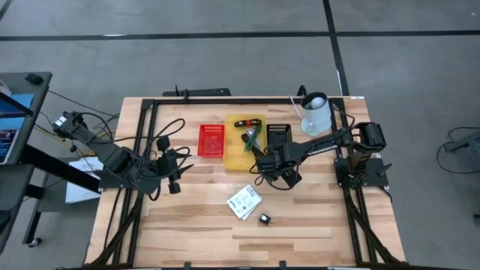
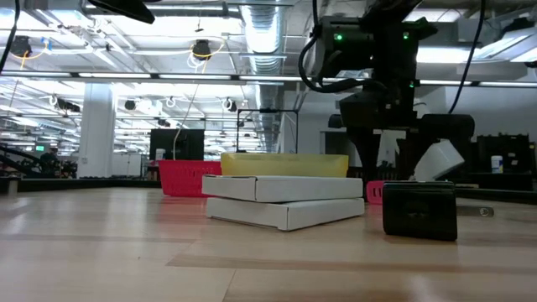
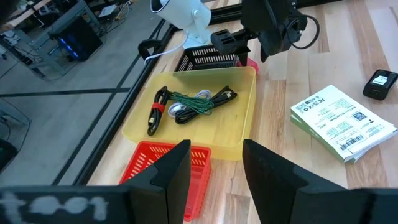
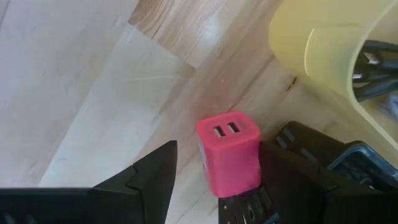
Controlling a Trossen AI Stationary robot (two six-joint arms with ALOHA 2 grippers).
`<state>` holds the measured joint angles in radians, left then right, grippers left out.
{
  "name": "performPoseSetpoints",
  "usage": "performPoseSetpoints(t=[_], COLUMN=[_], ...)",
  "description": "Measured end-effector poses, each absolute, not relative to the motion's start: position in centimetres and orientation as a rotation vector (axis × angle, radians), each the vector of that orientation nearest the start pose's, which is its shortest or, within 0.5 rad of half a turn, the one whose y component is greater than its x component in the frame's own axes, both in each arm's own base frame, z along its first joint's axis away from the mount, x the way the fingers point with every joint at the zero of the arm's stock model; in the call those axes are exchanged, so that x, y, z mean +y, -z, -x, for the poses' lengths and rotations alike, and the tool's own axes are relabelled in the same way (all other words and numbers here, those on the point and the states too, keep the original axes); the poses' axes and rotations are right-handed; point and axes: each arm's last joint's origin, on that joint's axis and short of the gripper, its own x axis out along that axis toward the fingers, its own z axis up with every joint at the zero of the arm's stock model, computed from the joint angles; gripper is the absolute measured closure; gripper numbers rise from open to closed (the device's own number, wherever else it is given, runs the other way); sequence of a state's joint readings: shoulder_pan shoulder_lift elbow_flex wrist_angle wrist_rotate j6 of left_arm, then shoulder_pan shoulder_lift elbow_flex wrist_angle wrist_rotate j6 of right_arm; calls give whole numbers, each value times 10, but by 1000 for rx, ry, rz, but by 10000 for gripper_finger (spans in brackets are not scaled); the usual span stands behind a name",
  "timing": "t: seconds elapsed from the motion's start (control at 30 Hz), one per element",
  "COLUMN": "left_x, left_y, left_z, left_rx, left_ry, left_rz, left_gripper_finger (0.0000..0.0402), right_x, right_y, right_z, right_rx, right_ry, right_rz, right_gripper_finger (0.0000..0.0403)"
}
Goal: Pick and place items into bin
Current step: Put the pink charger adapter in the black bin
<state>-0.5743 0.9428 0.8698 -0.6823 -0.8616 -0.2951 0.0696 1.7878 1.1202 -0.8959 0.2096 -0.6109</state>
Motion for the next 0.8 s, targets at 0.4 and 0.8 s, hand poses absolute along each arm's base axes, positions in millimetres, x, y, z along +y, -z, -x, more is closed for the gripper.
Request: performPoseSetpoints(t=[0.4,0.8], left_x=[-77,-78], left_y=[-300,-300], left_z=[-160,-160], left_rx=[519,519], left_ry=[-353,-353], left_rz=[-209,-209], left_gripper_finger=[264,264], right_x=[14,19], right_y=[-146,-133], right_z=[-296,-286], right_rx=[1580,1599], right_ry=[-400,-361], right_rz=[672,655], right_gripper_finger=[182,197])
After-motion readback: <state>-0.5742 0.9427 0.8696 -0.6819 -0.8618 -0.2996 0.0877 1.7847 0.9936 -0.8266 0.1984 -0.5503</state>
